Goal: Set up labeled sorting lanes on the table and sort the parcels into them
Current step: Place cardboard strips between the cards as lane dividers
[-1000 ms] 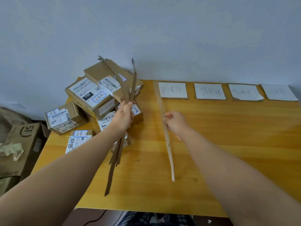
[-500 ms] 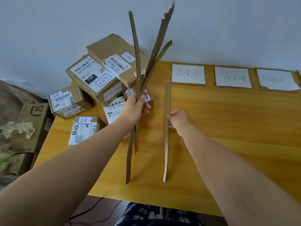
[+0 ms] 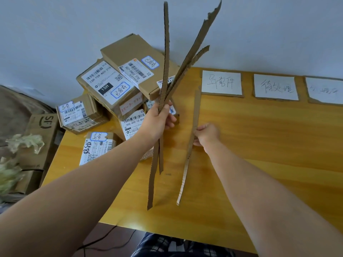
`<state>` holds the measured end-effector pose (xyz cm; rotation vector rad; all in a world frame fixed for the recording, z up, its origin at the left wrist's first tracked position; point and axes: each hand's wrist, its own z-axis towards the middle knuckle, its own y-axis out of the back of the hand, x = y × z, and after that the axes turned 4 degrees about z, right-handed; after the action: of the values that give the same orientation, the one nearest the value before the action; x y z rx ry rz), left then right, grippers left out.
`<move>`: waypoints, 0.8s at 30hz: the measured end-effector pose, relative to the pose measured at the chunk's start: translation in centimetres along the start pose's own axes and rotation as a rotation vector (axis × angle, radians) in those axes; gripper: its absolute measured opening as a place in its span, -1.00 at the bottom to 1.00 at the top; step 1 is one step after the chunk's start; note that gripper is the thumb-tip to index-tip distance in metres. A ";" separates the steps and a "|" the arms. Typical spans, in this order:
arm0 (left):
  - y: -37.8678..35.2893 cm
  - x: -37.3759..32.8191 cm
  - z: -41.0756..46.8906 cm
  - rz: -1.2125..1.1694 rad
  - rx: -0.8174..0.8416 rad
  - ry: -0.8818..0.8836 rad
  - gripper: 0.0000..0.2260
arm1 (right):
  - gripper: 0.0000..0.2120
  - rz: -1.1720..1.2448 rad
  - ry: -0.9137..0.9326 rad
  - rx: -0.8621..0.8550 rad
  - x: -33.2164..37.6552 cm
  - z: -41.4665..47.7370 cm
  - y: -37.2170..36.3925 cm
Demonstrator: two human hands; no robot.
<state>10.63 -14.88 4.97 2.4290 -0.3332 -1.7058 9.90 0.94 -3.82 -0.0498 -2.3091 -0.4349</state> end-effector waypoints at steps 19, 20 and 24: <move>-0.4 -1.6 -0.9 0.098 -0.017 -0.051 -0.66 | -0.95 -0.323 0.221 -0.031 1.4 -0.6 1.7; -0.3 -2.0 -0.9 0.091 -0.010 -0.060 -0.62 | -0.98 -0.286 0.228 -0.014 1.9 -1.0 2.1; -0.3 -3.9 -2.0 0.032 0.082 -0.074 -0.61 | -0.92 -0.102 0.247 0.061 4.5 -3.5 4.0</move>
<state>11.21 -13.58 9.13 2.4065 -0.4584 -1.8061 9.80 3.15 2.79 0.1449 -2.0855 -0.3986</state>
